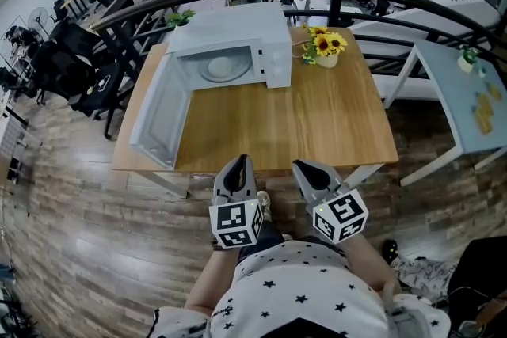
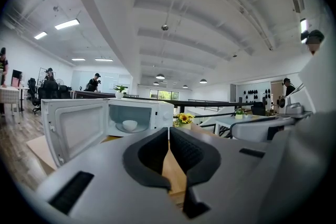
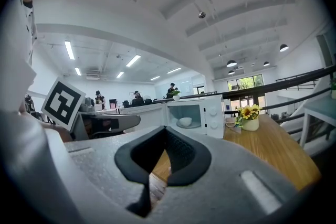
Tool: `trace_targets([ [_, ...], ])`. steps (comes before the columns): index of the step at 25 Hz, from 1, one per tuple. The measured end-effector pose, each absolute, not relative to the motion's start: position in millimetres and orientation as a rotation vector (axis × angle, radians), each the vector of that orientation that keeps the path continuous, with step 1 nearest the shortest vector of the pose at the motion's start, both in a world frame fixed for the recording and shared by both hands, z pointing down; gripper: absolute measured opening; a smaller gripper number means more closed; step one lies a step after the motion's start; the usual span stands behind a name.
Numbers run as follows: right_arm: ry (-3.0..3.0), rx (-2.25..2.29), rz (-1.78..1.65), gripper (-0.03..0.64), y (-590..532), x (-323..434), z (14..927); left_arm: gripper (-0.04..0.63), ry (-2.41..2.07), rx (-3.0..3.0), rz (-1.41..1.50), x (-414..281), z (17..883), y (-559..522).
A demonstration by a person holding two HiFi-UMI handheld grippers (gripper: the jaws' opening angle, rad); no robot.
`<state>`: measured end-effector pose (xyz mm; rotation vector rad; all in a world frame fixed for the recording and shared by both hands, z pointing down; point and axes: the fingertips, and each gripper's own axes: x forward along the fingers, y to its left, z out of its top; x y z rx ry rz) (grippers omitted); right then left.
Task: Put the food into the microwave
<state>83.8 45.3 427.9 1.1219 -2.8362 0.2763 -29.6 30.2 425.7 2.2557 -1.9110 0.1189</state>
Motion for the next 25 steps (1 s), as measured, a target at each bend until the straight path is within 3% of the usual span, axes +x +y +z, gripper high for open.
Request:
trace_targets([
  [25,-2.849,1.058,0.261,0.005,54.3,80.0,429.3,0.011,-1.875,2.244,0.121,-24.2,433.3,34.0],
])
